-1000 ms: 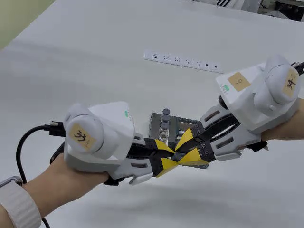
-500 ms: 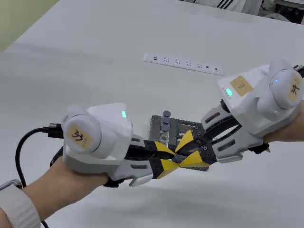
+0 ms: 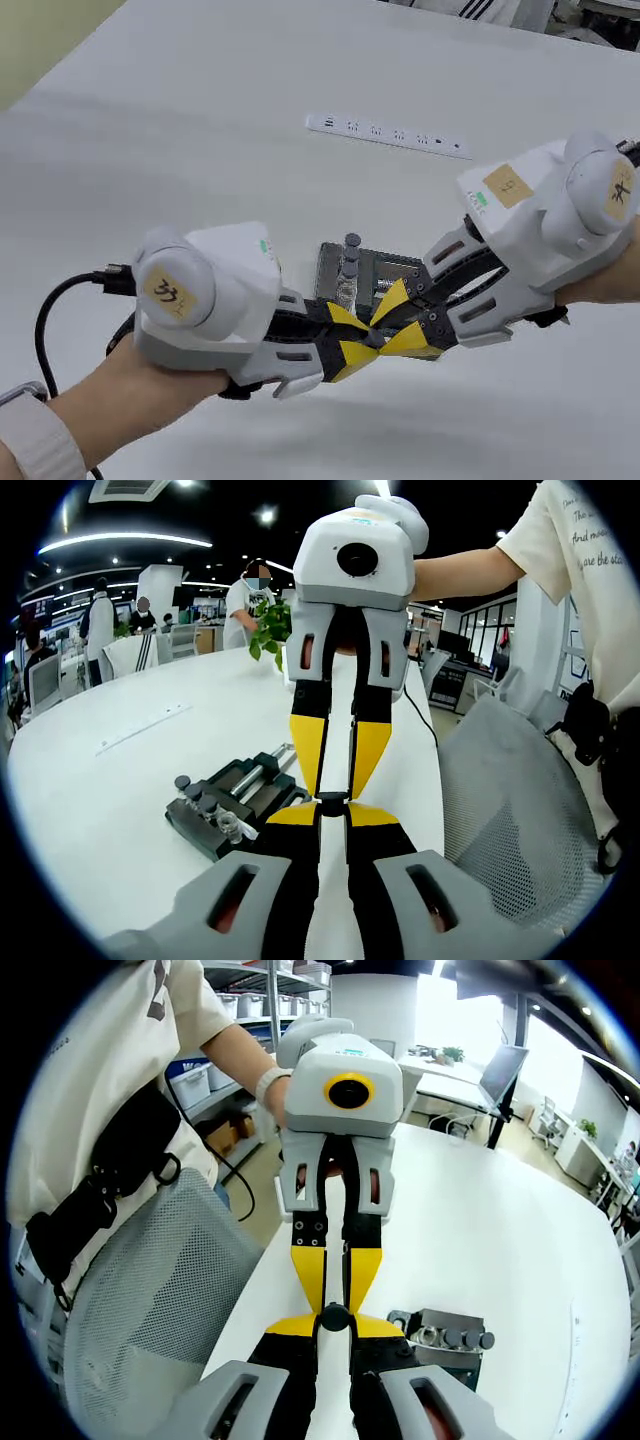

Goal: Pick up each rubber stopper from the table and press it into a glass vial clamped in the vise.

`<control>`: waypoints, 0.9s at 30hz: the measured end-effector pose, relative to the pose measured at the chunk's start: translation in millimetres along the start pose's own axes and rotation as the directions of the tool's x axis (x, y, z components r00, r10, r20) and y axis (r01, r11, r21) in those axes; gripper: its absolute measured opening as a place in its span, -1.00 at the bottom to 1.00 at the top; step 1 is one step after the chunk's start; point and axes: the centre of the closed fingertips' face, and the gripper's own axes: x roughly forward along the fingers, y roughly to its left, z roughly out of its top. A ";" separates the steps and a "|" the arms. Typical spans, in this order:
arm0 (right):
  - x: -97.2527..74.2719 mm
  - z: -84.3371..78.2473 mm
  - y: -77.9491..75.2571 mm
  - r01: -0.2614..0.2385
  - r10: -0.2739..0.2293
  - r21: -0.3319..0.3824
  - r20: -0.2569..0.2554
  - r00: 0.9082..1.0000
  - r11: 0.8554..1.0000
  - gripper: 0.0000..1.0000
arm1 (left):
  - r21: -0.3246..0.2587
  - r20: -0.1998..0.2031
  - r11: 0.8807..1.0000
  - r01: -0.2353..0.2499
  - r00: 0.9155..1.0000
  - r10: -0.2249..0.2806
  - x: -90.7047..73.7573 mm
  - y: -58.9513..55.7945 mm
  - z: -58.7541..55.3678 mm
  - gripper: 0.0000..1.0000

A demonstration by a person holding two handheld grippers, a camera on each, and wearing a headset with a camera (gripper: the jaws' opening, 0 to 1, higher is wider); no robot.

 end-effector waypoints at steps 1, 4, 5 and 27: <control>0.0 0.1 -0.5 0.002 -0.002 -0.002 0.001 1.000 1.000 -0.88 | -0.001 0.000 1.000 -0.002 1.000 0.002 -0.1 0.7 -0.1 -0.88; 0.2 0.3 -1.0 0.004 -0.004 -0.001 0.003 1.000 1.000 -0.88 | -0.005 0.001 1.000 -0.007 1.000 0.007 0.0 2.4 -0.3 -0.79; 0.2 -0.1 -1.4 0.006 -0.006 -0.002 0.002 1.000 1.000 -0.88 | -0.006 -0.003 1.000 -0.016 1.000 0.016 -0.3 4.0 -1.3 -0.72; 3.1 -6.3 -0.7 0.004 -0.004 0.000 -0.021 1.000 1.000 -0.88 | -0.011 -0.064 0.976 -0.219 0.974 0.217 -15.4 40.4 -31.9 0.77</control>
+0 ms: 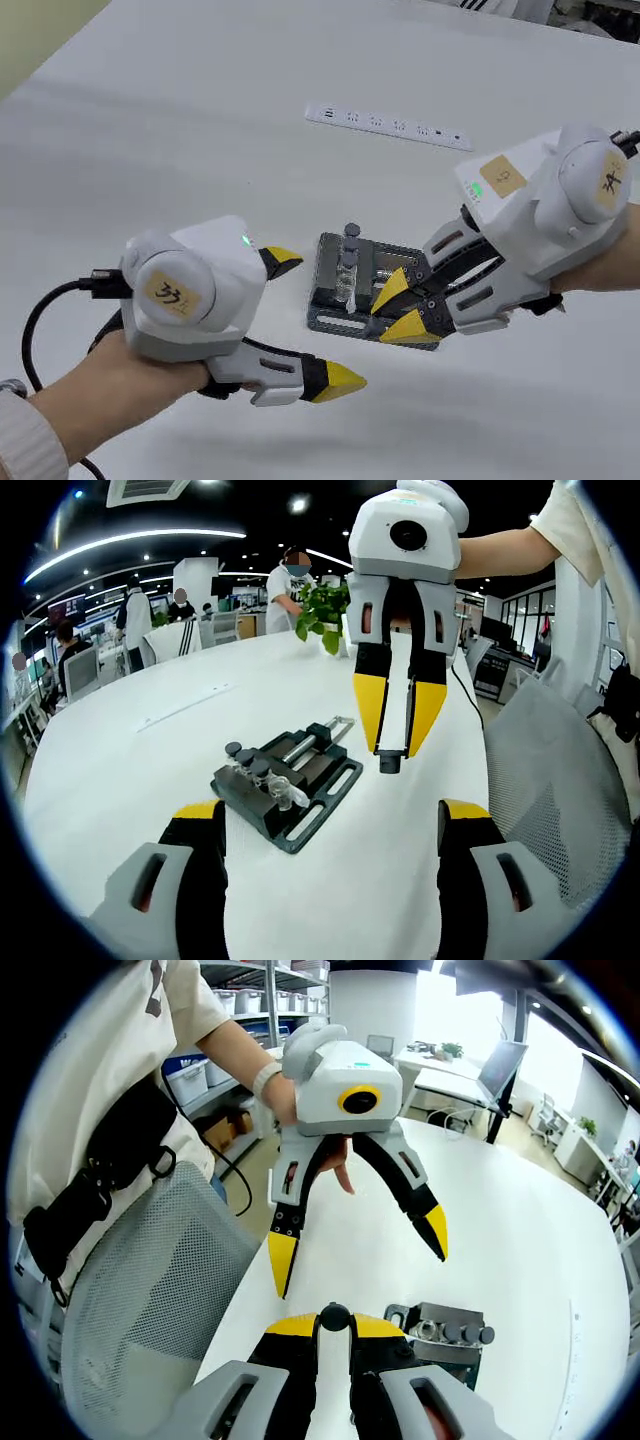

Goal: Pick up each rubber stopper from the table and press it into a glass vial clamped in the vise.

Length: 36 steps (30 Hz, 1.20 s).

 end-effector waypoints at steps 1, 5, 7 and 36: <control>-0.2 -0.2 0.1 0.000 0.000 0.001 -0.001 1.000 1.000 -0.88 | -0.006 -0.016 1.000 -0.014 1.000 0.014 -0.7 2.3 -3.5 0.86; -0.7 -1.9 -0.5 0.002 -0.002 0.000 -0.005 1.000 1.000 -0.88 | -0.029 -0.039 0.999 -0.042 0.998 0.041 -3.0 8.7 -10.9 0.98; -0.6 -2.5 -1.3 0.004 -0.004 -0.001 -0.007 1.000 1.000 -0.88 | -0.039 -0.040 0.998 -0.042 0.998 0.040 -4.9 13.4 -15.7 0.98; -5.7 -10.3 -69.1 -0.034 -0.036 -0.270 -0.251 0.967 0.962 -0.89 | -0.073 -0.059 0.989 -0.125 0.991 0.121 -29.5 32.9 -25.1 0.96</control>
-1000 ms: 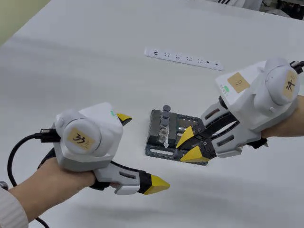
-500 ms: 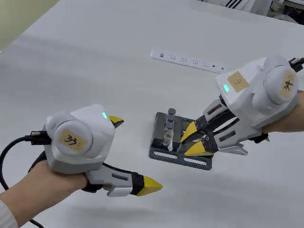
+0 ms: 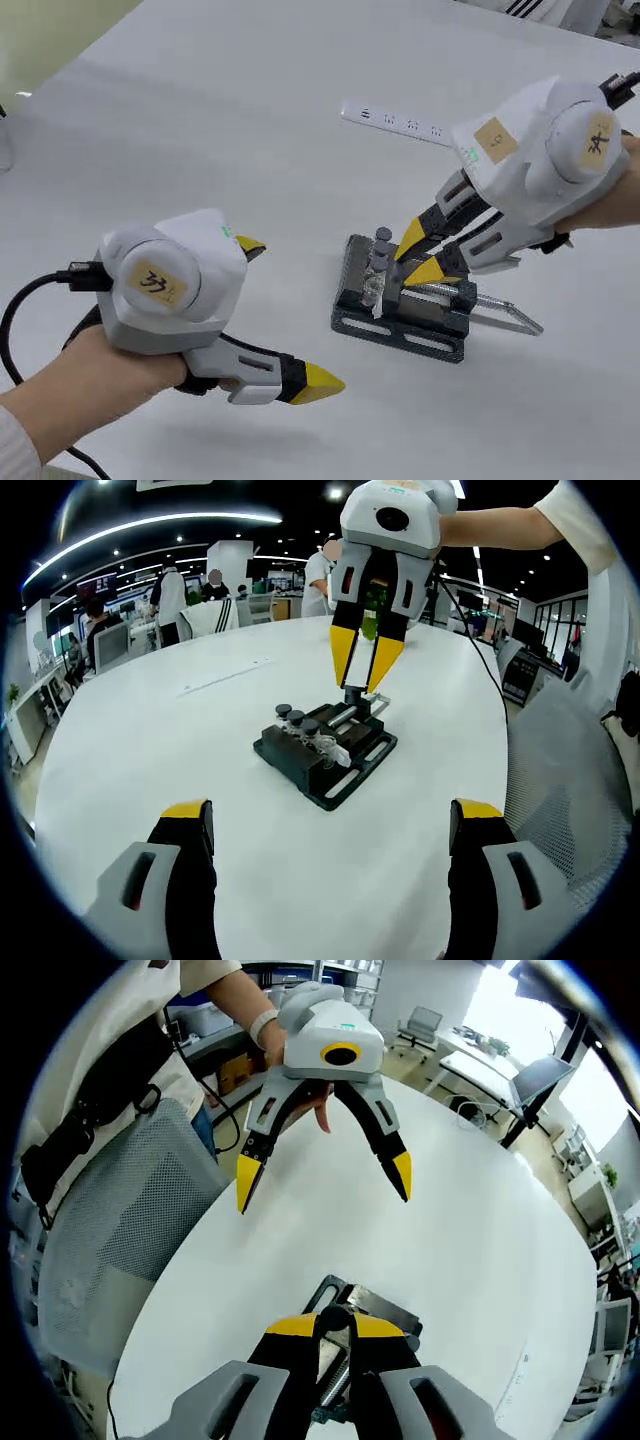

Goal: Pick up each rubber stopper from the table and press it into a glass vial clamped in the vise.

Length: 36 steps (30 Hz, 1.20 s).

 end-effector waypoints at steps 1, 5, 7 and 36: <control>1.7 -2.5 -1.8 -0.002 0.001 -0.018 -0.017 1.000 1.000 -0.89 | -0.002 0.001 1.000 -0.001 1.000 0.001 -0.1 0.3 0.1 0.95; 11.2 -5.7 -5.4 -0.028 0.026 -0.055 -0.044 0.999 0.998 -0.89 | -0.013 0.001 1.000 -0.005 1.000 0.005 -0.1 2.2 -1.4 0.94; 16.0 -6.7 -7.8 -0.033 0.030 -0.062 -0.047 0.998 0.998 -0.89 | -0.017 -0.001 1.000 -0.005 1.000 0.005 0.5 2.7 -3.5 0.93; 38.8 -29.1 -5.4 -0.102 0.059 -0.239 -0.179 0.982 0.966 -0.89 | -0.080 -0.001 0.997 -0.001 1.000 0.000 11.7 -6.4 -19.0 0.87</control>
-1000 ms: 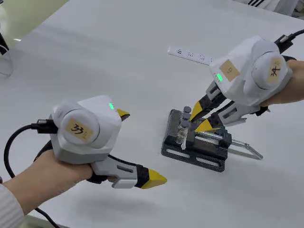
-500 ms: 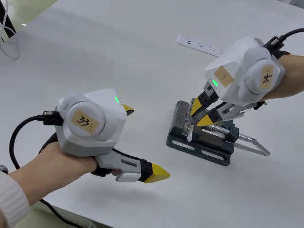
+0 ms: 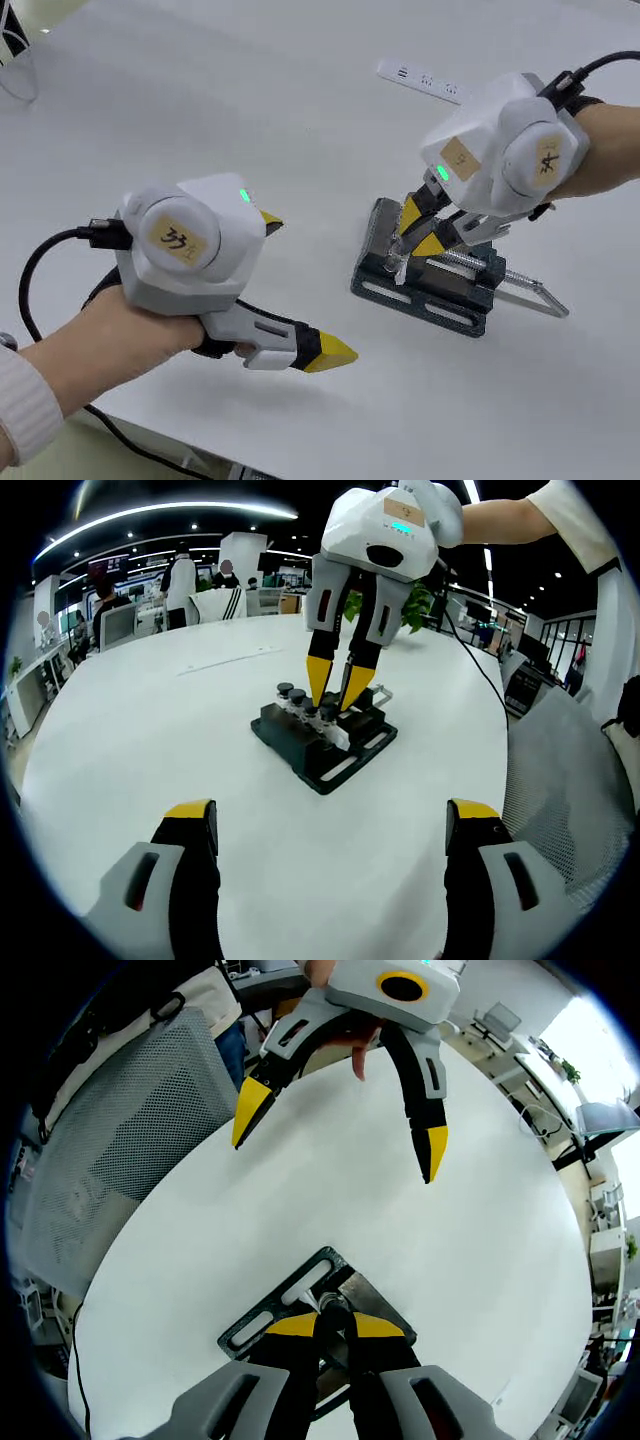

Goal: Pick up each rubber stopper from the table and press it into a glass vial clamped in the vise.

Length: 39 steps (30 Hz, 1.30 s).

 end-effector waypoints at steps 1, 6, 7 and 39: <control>0.0 0.8 0.1 -0.002 0.002 -0.004 0.000 1.000 1.000 -0.89 | -0.001 0.000 1.000 0.001 1.000 -0.001 0.1 -0.3 -0.2 0.87; 1.6 1.9 0.6 -0.008 0.007 -0.030 -0.022 1.000 1.000 -0.89 | -0.008 0.001 1.000 0.004 1.000 -0.004 0.5 -1.2 -2.1 0.86; 1.4 1.8 0.6 -0.012 0.011 -0.037 -0.032 0.999 0.999 -0.89 | -0.008 0.001 1.000 0.004 1.000 -0.004 0.6 -1.6 -1.8 0.86; 5.6 2.4 -6.8 -0.008 0.029 0.320 -0.060 0.998 0.947 -0.93 | -0.020 0.016 1.000 0.004 1.000 -0.004 2.0 1.5 3.1 0.84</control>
